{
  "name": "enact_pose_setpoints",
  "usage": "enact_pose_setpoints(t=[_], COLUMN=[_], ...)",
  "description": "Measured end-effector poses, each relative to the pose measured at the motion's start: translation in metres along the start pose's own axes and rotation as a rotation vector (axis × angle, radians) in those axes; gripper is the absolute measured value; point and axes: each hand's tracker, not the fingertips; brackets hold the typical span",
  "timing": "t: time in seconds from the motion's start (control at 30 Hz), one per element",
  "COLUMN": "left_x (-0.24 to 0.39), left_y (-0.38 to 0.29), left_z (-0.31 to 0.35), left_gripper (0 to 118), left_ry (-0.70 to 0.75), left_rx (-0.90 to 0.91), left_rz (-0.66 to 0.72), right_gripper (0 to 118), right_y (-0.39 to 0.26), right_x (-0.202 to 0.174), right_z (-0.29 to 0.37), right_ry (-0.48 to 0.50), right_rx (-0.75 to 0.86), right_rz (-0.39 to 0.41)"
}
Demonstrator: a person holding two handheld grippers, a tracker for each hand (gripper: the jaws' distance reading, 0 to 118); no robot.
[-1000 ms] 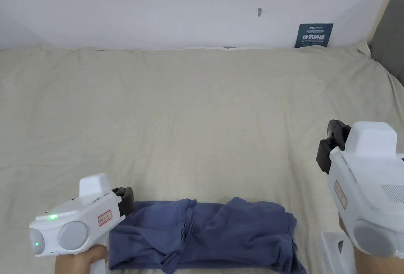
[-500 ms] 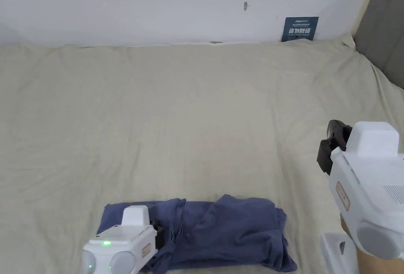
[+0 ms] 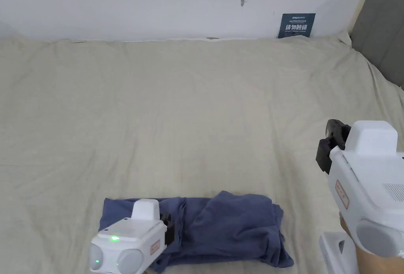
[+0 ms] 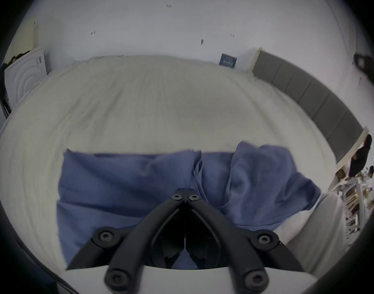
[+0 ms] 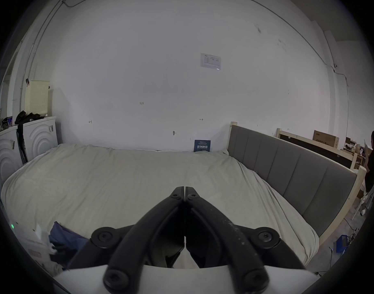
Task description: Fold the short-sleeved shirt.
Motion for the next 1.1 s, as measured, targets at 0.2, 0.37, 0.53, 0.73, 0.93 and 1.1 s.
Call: enact_pose_setpoints(t=[0.2, 0.37, 0.53, 0.73, 0.93, 1.1], left_x=[-0.075, -0.139, -0.168, -0.178, -0.17, -0.16], left_y=[0.029, 0.028, 0.014, -0.003, -0.012, -0.011], left_z=[0.053, 0.068, 0.056, 0.028, 0.007, 0.005], left_gripper=[1, 41, 116, 109, 48, 14], left_ry=[-0.158, -0.17, -0.178, -0.186, -0.146, -0.131], left_rx=[0.0, -0.037, -0.167, -0.2, -0.225, -0.212], left_rz=[0.184, 0.376, 0.469, 0.484, 0.474, 0.435], right_gripper=[2, 2, 2, 2, 2, 2], right_y=[0.003, 0.003, 0.001, -0.002, -0.001, -0.002], right_x=[-0.013, -0.024, -0.034, -0.035, -0.028, -0.026], right_z=[-0.001, -0.001, -0.002, -0.004, -0.008, -0.011], right_ry=[0.031, 0.06, 0.079, 0.085, 0.06, 0.051], right_rx=[0.008, 0.005, -0.006, -0.029, -0.04, -0.047], right_rz=[-0.004, -0.016, -0.004, -0.008, 0.001, -0.013])
